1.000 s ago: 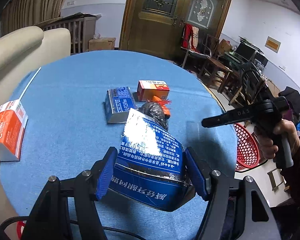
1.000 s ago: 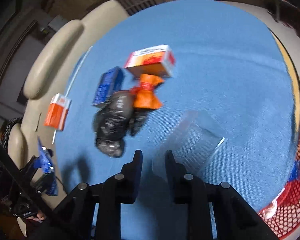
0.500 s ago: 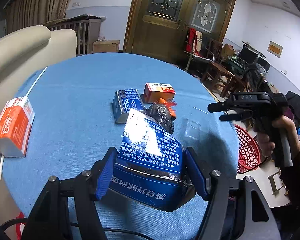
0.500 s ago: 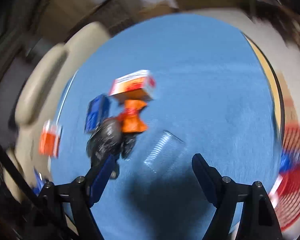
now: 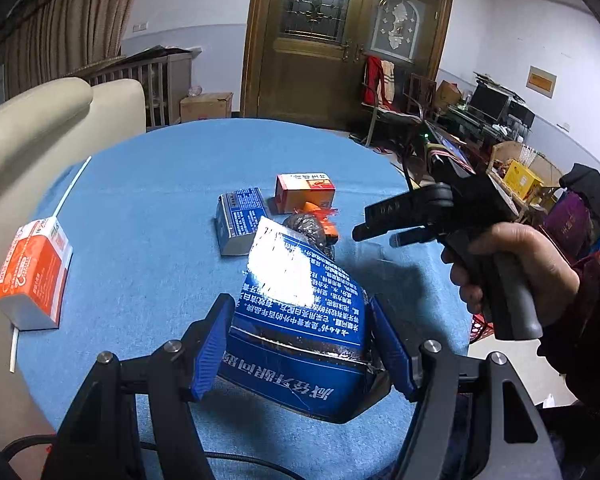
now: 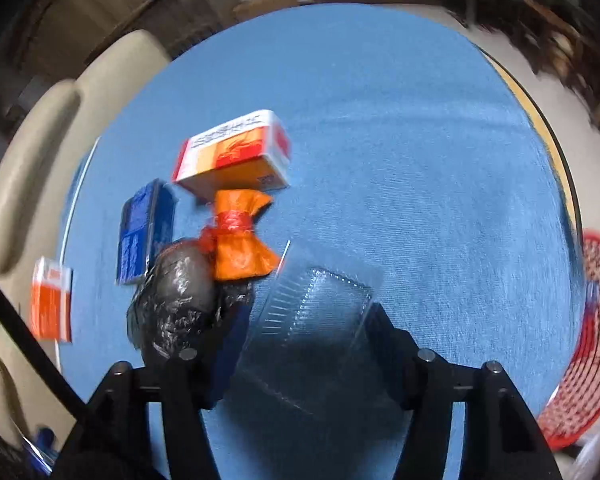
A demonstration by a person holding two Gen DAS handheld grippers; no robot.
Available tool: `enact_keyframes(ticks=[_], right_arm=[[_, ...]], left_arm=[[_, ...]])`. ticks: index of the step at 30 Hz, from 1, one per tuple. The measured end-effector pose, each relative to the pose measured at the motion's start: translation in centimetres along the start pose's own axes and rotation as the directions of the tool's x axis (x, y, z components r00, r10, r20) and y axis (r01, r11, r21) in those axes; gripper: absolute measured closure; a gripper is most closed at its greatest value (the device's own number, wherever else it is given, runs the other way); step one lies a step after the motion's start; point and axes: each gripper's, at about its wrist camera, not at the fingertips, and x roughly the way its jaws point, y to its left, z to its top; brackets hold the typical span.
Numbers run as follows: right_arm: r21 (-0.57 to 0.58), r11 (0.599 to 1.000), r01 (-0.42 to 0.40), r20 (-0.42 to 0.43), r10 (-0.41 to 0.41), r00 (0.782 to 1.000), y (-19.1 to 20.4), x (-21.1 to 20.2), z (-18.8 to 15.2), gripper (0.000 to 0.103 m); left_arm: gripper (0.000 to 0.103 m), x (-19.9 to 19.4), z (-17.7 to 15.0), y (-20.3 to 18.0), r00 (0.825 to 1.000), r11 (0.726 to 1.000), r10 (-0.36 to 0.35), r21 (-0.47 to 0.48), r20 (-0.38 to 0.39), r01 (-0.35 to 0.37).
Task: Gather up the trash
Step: 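Carry the blue carton and clear tray toward the red basket with both tools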
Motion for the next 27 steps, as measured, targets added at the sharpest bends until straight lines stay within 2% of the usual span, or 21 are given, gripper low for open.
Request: enact_keyframes(ticks=[2, 5, 11, 15, 21, 27], right_arm=[[-0.061, 0.998, 0.008, 0.015, -0.007, 1.0, 0.4, -0.4, -0.4, 0.047], [-0.092, 0.996, -0.014, 0.032, 0.017, 0.999, -0.1, -1.3, -1.1, 0.053], [-0.065, 0.995, -0.08, 0.049, 0.083, 0.995, -3.5, -3.8, -3.5, 0.053], [-0.038, 0.99, -0.136, 0.09, 0.139, 0.986, -6.1, -6.6, -5.3, 0.053], [-0.048, 0.981, -0.189, 0.198, 0.195, 0.961, -8.4, -10.8, -7.7, 0.053], [-0.08, 0.974, -0.212, 0.334, 0.227, 0.915, -10.5, -15.1, -10.6, 0.053]], left_arm=[[0.033, -0.1, 0.1, 0.1, 1.0, 1.0, 0.0, -0.01, -0.001, 0.0], [0.033, -0.4, 0.4, 0.1, 1.0, 0.999, 0.007, -0.031, 0.003, -0.007], [0.033, -1.0, 0.8, -0.6, 1.0, 0.999, 0.028, -0.046, 0.015, -0.027], [0.033, -1.4, 1.3, -2.0, 0.999, 0.998, 0.048, -0.042, 0.023, -0.047], [0.033, -2.3, 2.5, -5.5, 0.995, 0.997, 0.082, 0.007, 0.053, -0.082], [0.033, -2.9, 3.9, -9.4, 0.986, 0.986, 0.145, 0.07, 0.078, -0.151]])
